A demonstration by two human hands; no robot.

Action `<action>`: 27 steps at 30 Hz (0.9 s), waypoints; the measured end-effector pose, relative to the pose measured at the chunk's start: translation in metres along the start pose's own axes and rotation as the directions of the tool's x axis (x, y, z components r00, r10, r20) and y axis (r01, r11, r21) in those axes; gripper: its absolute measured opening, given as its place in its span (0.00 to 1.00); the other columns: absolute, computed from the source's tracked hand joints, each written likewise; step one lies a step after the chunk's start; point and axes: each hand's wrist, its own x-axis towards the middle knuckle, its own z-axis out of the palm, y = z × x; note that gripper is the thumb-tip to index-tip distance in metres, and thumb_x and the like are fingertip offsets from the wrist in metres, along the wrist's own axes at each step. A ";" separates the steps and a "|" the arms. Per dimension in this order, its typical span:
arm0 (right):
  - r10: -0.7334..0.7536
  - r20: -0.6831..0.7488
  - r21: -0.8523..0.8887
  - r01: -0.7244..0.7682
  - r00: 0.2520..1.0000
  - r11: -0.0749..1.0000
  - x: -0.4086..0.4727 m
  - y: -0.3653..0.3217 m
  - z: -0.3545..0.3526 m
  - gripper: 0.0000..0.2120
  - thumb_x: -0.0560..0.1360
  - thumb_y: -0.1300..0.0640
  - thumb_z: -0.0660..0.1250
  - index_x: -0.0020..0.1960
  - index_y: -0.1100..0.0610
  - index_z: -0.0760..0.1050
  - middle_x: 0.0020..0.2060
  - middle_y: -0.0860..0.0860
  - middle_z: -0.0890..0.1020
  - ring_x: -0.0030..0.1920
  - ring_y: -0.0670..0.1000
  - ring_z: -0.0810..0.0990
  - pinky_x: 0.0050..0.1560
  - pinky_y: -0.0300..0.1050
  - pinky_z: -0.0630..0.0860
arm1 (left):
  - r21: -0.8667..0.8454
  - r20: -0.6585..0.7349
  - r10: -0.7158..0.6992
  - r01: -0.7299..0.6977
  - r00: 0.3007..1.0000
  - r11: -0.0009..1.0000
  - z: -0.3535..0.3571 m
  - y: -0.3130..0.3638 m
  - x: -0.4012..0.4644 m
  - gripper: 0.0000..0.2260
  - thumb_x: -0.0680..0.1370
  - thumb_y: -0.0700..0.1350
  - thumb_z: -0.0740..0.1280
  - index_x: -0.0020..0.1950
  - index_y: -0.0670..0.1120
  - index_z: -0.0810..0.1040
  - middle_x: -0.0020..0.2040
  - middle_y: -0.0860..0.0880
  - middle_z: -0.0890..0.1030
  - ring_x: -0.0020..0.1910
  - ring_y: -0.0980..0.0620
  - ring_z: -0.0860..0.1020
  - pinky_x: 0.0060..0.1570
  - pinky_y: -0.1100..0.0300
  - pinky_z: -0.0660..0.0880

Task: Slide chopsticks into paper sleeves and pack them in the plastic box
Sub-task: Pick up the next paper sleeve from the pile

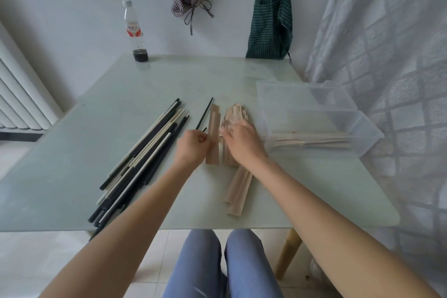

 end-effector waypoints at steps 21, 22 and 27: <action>0.242 0.179 0.686 -0.297 0.954 0.664 0.018 -0.016 0.017 0.13 0.80 0.52 0.56 0.41 0.57 0.71 0.32 0.54 0.74 0.23 0.50 0.67 0.23 0.38 0.66 | 0.541 0.111 0.006 -0.066 0.994 0.838 -0.030 -0.025 0.002 0.05 0.78 0.31 0.58 0.53 0.37 0.67 0.51 0.40 0.75 0.51 0.39 0.76 0.42 0.52 0.70; 0.244 0.175 0.659 -0.298 0.954 0.691 0.017 -0.016 0.015 0.14 0.80 0.51 0.54 0.42 0.58 0.71 0.31 0.54 0.74 0.22 0.50 0.67 0.23 0.37 0.66 | 0.490 0.096 0.003 -0.050 0.995 0.870 -0.032 -0.021 0.000 0.05 0.78 0.30 0.56 0.51 0.39 0.64 0.48 0.40 0.74 0.46 0.39 0.75 0.38 0.52 0.68; 0.166 0.148 0.506 -0.219 0.975 0.834 0.008 -0.012 0.000 0.12 0.81 0.56 0.54 0.50 0.62 0.73 0.29 0.54 0.78 0.17 0.47 0.68 0.22 0.35 0.67 | 0.455 -0.045 0.145 -0.109 0.988 0.884 -0.047 -0.014 -0.010 0.18 0.77 0.33 0.55 0.65 0.44 0.69 0.56 0.42 0.76 0.55 0.41 0.74 0.48 0.52 0.68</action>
